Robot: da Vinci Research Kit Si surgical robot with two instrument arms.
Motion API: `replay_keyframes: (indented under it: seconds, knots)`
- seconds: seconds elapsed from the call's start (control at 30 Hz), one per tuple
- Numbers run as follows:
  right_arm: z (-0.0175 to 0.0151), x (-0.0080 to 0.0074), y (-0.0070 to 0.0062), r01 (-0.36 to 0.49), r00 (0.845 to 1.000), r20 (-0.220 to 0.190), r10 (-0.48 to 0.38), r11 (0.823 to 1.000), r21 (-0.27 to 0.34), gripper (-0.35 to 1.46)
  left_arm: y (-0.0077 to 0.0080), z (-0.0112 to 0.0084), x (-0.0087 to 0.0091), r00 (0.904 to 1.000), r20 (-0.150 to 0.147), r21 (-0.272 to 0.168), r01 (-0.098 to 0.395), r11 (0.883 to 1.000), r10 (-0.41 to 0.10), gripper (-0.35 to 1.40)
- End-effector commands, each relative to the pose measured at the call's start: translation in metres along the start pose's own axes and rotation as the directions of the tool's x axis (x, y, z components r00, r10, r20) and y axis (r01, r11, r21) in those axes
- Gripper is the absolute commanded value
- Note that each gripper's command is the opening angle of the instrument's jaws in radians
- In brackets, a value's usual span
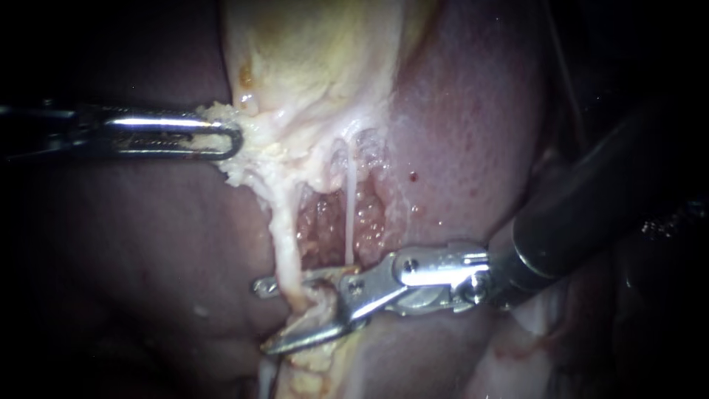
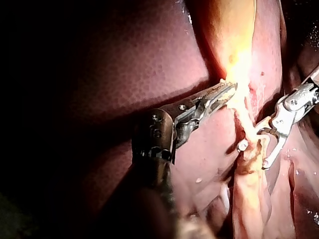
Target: Clipping first clip left tube
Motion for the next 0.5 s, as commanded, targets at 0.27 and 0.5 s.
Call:
replay_keyframes:
  seconds: [0.27,0.5]
  knots:
    - [0.0004,0.0010,-0.0012,-0.013,1.000,0.000,0.013,1.000,0.010,0.40,-0.0002,-0.0001,0.0000,1.0000,0.001,-0.001,0.000,1.000,0.000,-0.35]
    - [0.0000,0.0016,-0.0009,-0.070,0.998,-0.002,0.070,0.997,0.010,0.12,-0.0002,-0.0001,0.0000,1.0000,0.001,-0.001,0.000,1.000,0.000,-0.35]
